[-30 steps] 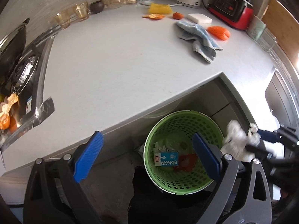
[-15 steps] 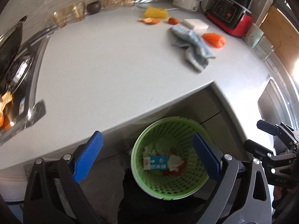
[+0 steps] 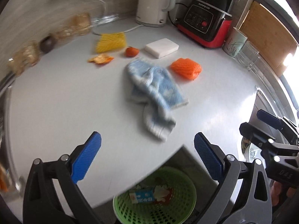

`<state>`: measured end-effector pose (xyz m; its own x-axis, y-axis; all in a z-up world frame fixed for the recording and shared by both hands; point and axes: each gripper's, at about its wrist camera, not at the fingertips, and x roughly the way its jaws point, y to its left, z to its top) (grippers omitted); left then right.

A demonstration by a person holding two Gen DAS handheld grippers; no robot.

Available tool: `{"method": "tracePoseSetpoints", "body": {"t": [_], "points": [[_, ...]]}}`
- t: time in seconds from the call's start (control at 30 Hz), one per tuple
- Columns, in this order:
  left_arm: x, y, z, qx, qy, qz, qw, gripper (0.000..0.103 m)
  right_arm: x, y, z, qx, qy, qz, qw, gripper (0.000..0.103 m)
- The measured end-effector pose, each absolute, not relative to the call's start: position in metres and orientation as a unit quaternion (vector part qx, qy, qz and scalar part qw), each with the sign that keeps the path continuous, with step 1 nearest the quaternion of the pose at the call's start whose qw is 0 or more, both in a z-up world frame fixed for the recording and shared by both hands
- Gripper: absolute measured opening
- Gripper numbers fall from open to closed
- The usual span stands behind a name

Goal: Collect trash
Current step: 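Grasp the blue-white towel with the left tool while the right tool grasps the orange foam net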

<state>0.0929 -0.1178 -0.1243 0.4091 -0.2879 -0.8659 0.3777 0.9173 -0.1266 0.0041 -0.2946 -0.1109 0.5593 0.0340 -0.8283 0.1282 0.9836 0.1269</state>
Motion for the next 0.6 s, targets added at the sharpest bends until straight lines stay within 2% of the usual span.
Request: {"method": "tracePoseSetpoints", "body": {"t": [0.33, 0.6], "points": [[0.169, -0.158, -0.163, 0.051, 0.522, -0.185, 0.831, 0.095, 0.082, -0.323, -0.121, 0.098, 0.470, -0.075, 0.874, 0.081], [0.189, -0.168, -0.188, 0.012, 0.545, -0.116, 0.830, 0.095, 0.134, -0.336, -0.148, 0.053, 0.488, -0.007, 0.871, 0.081]]}}
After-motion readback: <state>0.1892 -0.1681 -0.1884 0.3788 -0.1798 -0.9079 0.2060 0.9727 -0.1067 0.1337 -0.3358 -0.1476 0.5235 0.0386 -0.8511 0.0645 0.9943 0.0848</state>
